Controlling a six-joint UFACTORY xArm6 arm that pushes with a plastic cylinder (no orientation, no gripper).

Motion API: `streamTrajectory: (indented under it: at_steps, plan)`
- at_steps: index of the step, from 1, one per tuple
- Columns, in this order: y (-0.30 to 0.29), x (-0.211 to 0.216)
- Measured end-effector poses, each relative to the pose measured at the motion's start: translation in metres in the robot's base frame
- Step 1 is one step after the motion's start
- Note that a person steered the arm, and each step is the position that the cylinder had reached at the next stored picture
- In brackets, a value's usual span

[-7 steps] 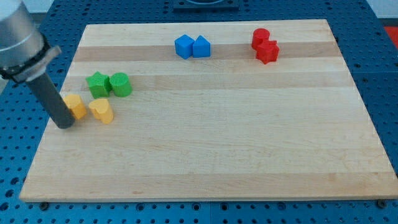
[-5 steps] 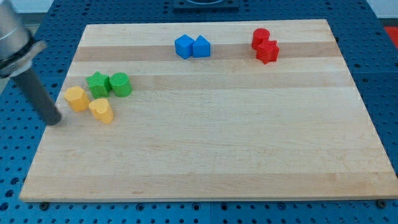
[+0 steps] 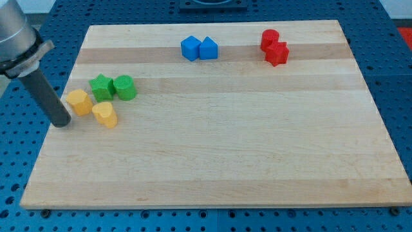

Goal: Push yellow blocks into green star

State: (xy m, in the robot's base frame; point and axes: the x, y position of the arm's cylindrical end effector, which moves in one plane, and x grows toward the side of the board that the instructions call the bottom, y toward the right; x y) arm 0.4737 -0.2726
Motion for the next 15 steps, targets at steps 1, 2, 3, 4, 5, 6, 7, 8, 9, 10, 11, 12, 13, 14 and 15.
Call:
streamTrajectory:
  at_steps: [1, 2, 3, 4, 5, 6, 7, 8, 9, 10, 11, 12, 13, 14, 15]
  plan:
    - [-0.024, -0.009]
    - [-0.032, -0.021]
    - [-0.032, -0.042]
    - [-0.024, -0.042]
    - [-0.018, -0.034]
    - [-0.014, -0.02]
    - [-0.006, -0.015]
    - [-0.006, -0.022]
    - [-0.009, -0.053]
    - [-0.011, -0.066]
    - [-0.032, -0.063]
    - [-0.032, -0.027]
    - [-0.032, -0.021]
    - [-0.032, -0.012]
    - [-0.032, -0.007]
